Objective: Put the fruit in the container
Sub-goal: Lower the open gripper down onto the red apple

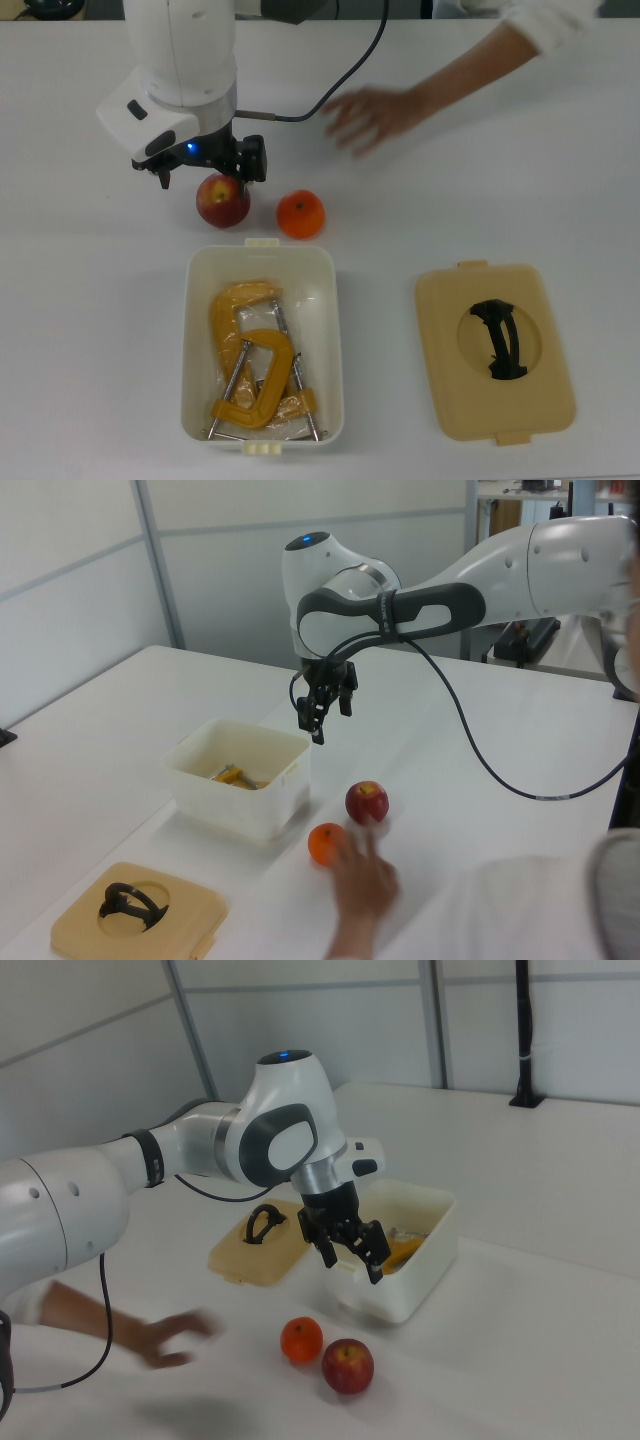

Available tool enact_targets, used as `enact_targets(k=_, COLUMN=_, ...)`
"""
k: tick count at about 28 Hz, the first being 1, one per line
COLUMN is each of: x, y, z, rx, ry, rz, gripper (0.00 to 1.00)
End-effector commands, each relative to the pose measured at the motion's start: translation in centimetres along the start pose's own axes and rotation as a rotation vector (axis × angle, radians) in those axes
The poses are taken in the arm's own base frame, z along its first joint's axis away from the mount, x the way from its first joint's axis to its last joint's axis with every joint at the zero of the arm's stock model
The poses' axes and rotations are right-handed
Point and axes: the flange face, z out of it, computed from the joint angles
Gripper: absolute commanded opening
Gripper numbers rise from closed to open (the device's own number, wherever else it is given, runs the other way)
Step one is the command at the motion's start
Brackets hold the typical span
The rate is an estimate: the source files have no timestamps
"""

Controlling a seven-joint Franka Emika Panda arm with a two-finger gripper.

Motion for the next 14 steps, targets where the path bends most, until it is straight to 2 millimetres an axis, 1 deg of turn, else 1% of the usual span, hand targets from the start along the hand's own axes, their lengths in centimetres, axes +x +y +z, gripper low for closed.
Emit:
enact_targets(k=1, x=-3.5, y=0.2, z=-0.9, rx=-0.011, ry=-0.041, rz=0.0, gripper=1.0)
enact_targets(k=6, x=-4.2, y=0.4, z=-1.3, rx=0.001, ry=-0.029, rz=-0.034, gripper=1.0)
enact_targets(k=7, x=-4.6, y=0.6, z=-1.5, rx=0.008, ry=-0.023, rz=-0.055, gripper=1.0)
enact_targets(k=12, x=-6.0, y=1.0, z=-0.9, rx=0.015, ry=-0.041, rz=-0.077, gripper=1.0)
enact_targets(k=14, x=-6.9, y=1.1, z=0.1, rx=0.017, ry=-0.045, rz=-0.09, gripper=1.0)
